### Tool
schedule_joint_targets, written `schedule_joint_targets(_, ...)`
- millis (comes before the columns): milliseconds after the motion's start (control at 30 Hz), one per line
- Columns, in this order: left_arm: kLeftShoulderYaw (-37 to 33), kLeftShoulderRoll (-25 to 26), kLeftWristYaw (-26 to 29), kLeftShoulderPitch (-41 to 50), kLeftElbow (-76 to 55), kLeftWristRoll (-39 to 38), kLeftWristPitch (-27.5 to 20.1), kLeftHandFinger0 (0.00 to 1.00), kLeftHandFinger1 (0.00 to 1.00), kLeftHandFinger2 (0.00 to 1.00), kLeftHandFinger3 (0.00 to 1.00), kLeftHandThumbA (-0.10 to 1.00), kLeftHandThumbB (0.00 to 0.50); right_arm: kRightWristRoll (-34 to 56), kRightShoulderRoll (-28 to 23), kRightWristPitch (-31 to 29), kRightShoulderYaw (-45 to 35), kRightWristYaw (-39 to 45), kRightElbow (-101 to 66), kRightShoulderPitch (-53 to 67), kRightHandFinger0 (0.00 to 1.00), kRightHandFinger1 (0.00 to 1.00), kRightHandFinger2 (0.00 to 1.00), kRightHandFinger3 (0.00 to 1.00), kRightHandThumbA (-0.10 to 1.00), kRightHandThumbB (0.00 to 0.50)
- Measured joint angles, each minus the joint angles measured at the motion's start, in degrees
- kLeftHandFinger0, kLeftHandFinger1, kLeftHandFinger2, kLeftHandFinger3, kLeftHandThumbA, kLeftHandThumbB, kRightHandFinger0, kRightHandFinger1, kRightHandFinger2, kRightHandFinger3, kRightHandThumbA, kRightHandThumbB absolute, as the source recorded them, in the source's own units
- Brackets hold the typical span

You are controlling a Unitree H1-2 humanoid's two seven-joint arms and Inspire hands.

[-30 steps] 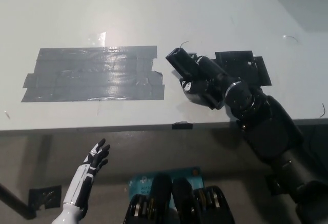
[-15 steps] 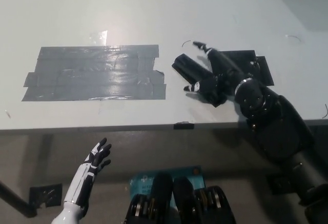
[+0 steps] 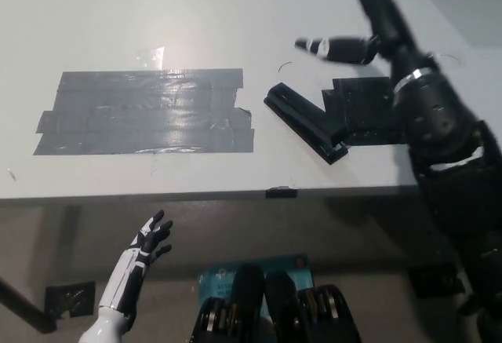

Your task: A person hands a stapler to the robot and the robot grabs it with its right hand and places it on the desk infront of it

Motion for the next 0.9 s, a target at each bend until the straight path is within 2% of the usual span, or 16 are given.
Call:
schedule_joint_targets(100, 0.0, 0.0, 0.0, -0.1, 0.2, 0.1, 0.2, 0.96, 1.00, 1.00, 1.00, 1.00, 0.402, 0.3, -0.2, 0.9, -1.2, 0.2, -6.9, 1.5, 1.00, 1.00, 1.00, 1.00, 1.00, 0.418)
schedule_joint_targets(267, 0.0, 0.0, 0.0, -0.1, 0.6, 0.1, 0.4, 0.98, 1.00, 1.00, 1.00, 1.00, 0.406, 0.9, -0.2, 1.9, -2.0, 0.6, -16.0, 6.3, 1.00, 1.00, 1.00, 1.00, 1.00, 0.433)
schedule_joint_targets(367, 0.0, 0.0, 0.0, -0.2, 0.9, 0.1, 0.5, 0.96, 1.00, 1.00, 1.00, 1.00, 0.408, 1.1, -0.1, 2.5, -2.0, 0.9, -21.9, 11.0, 1.00, 1.00, 1.00, 1.00, 1.00, 0.419)
schedule_joint_targets(400, 0.0, 0.0, 0.0, -0.1, 0.9, 0.1, 0.5, 0.95, 1.00, 1.00, 1.00, 1.00, 0.408, 1.3, 0.0, 2.7, -2.0, 1.0, -24.8, 14.3, 1.00, 1.00, 1.00, 1.00, 1.00, 0.390)
schedule_joint_targets(500, 0.0, 0.0, 0.0, -0.1, 1.0, 0.1, 0.5, 0.96, 1.00, 1.00, 1.00, 1.00, 0.411, 2.6, 0.7, 2.9, -2.0, 1.0, -32.3, 22.6, 1.00, 1.00, 1.00, 1.00, 1.00, 0.370)
schedule_joint_targets(600, 0.0, 0.0, 0.0, 0.0, 1.0, 0.1, 0.5, 0.97, 1.00, 1.00, 1.00, 1.00, 0.419, 4.1, 2.3, 2.5, -2.0, 1.0, -37.6, 31.9, 1.00, 1.00, 1.00, 1.00, 1.00, 0.315)
schedule_joint_targets(700, -0.1, 0.0, 0.0, 0.7, 1.0, 0.1, 0.2, 0.97, 1.00, 1.00, 1.00, 1.00, 0.423, 6.6, 4.2, 0.5, -2.2, 0.9, -37.8, 42.4, 1.00, 1.00, 1.00, 1.00, 1.00, 0.333)
schedule_joint_targets(733, -0.1, 0.0, 0.0, 0.8, 0.9, 0.1, 0.1, 0.98, 1.00, 1.00, 1.00, 1.00, 0.438, 6.9, 4.4, 0.0, -2.2, 0.8, -37.4, 44.0, 1.00, 1.00, 1.00, 1.00, 1.00, 0.322)
schedule_joint_targets(767, -0.1, 0.0, 0.0, 1.3, 0.9, 0.1, -0.1, 0.99, 1.00, 1.00, 1.00, 1.00, 0.428, 7.6, 5.0, -0.9, -2.1, 0.8, -35.9, 47.4, 1.00, 1.00, 1.00, 1.00, 0.97, 0.264)
schedule_joint_targets(833, -0.2, 0.0, 0.0, 1.9, 0.9, 0.1, -0.2, 0.99, 1.00, 1.00, 1.00, 1.00, 0.426, 7.8, 5.3, -1.7, -2.2, 0.8, -33.4, 49.6, 1.00, 1.00, 1.00, 1.00, 0.97, 0.249)
schedule_joint_targets(867, -0.3, -0.1, 0.0, 2.4, 0.9, 0.1, -0.4, 0.99, 1.00, 1.00, 1.00, 1.00, 0.426, 8.1, 5.4, -2.3, -2.2, 0.8, -31.2, 50.8, 1.00, 1.00, 1.00, 1.00, 0.93, 0.227)
schedule_joint_targets(900, -0.3, -0.1, 0.0, 2.5, 0.9, 0.1, -0.4, 0.99, 1.00, 1.00, 1.00, 1.00, 0.426, 8.1, 5.5, -2.5, -2.2, 0.8, -30.7, 51.0, 1.00, 1.00, 1.00, 1.00, 0.95, 0.237)
